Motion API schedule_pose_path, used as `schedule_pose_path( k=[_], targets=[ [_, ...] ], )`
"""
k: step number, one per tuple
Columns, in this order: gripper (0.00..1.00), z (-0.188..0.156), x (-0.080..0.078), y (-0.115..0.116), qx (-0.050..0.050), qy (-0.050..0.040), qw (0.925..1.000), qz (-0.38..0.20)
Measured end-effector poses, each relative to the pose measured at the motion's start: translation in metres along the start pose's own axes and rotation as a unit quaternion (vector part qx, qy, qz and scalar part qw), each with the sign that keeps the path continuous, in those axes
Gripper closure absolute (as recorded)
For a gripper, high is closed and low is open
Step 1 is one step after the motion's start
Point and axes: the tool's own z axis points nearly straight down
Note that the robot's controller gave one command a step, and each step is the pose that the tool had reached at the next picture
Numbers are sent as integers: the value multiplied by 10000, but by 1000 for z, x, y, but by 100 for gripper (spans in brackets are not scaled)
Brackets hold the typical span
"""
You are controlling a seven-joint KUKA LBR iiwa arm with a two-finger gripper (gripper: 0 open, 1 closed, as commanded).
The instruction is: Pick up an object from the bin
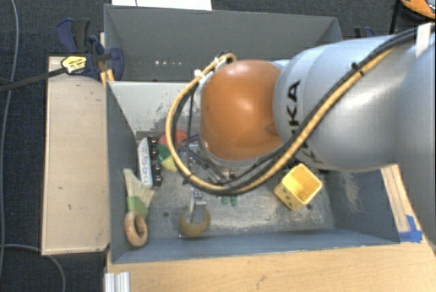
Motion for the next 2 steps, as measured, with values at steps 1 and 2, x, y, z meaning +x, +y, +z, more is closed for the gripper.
schedule_pose_path(
  k=[1,2],
  targets=[
    [0,49,0,-26,-10,-19,9997,-235],
    [0,73,1,-59,3,20,10000,29]
  ],
)
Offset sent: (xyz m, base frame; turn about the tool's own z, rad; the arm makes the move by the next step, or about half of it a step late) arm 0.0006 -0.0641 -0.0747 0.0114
